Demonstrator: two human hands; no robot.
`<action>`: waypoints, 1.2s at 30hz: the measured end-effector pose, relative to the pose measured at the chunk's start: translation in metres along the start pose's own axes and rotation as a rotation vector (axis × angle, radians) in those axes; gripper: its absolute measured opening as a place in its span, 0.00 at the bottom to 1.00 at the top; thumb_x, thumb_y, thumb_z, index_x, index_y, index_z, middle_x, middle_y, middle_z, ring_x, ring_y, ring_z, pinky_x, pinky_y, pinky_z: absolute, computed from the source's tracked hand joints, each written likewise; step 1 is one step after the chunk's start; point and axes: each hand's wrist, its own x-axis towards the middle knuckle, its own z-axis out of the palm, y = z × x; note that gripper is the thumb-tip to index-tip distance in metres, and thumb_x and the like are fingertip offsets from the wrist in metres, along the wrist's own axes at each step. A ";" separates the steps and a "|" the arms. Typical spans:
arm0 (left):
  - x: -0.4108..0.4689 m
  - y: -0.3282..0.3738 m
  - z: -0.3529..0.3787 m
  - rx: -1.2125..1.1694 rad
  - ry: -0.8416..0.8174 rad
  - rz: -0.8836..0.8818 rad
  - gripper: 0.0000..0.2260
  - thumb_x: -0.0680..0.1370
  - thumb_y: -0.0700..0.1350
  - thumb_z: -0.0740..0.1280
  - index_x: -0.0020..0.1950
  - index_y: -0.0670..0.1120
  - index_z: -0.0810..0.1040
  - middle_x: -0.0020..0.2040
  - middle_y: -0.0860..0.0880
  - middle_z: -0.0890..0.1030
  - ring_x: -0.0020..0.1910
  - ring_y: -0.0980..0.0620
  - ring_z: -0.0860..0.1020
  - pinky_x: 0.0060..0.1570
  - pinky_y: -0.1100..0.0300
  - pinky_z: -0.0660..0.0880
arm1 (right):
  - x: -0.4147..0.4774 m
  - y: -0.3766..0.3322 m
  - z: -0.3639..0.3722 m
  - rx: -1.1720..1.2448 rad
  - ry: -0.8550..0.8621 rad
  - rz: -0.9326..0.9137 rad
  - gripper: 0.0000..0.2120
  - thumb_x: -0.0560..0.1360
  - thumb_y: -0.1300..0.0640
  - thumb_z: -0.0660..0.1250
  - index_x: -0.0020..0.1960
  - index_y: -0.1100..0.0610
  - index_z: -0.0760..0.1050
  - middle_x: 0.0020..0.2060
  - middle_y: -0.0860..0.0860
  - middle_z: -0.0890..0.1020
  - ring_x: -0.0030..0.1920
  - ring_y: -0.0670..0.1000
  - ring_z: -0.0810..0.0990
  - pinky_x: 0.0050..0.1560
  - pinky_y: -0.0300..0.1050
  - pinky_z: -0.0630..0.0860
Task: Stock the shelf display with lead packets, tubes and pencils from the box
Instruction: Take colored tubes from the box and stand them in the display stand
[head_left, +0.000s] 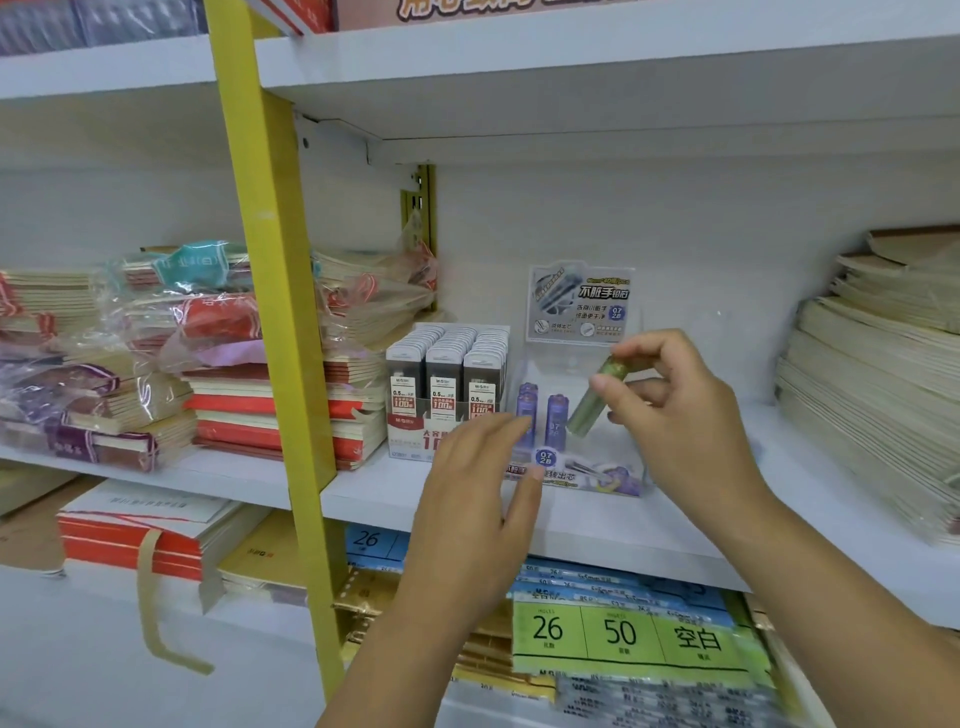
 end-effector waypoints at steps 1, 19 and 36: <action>0.000 -0.001 0.002 0.030 -0.037 0.026 0.19 0.83 0.53 0.60 0.75 0.55 0.68 0.69 0.63 0.66 0.70 0.66 0.58 0.68 0.77 0.47 | -0.002 0.004 0.003 -0.068 -0.014 -0.018 0.10 0.74 0.53 0.71 0.47 0.42 0.71 0.44 0.37 0.79 0.41 0.41 0.82 0.43 0.34 0.77; -0.007 -0.013 0.016 0.108 -0.116 0.028 0.22 0.83 0.55 0.58 0.77 0.56 0.63 0.73 0.58 0.64 0.70 0.62 0.59 0.66 0.67 0.57 | 0.002 0.014 -0.005 -0.195 -0.148 -0.013 0.18 0.74 0.60 0.70 0.47 0.36 0.71 0.42 0.38 0.81 0.39 0.40 0.81 0.41 0.28 0.74; -0.012 -0.013 0.015 0.063 -0.143 0.033 0.23 0.83 0.55 0.58 0.79 0.56 0.60 0.79 0.59 0.59 0.77 0.62 0.53 0.72 0.68 0.48 | -0.005 0.021 -0.006 -0.333 -0.286 0.115 0.12 0.78 0.60 0.66 0.59 0.48 0.79 0.47 0.43 0.82 0.50 0.44 0.81 0.48 0.29 0.72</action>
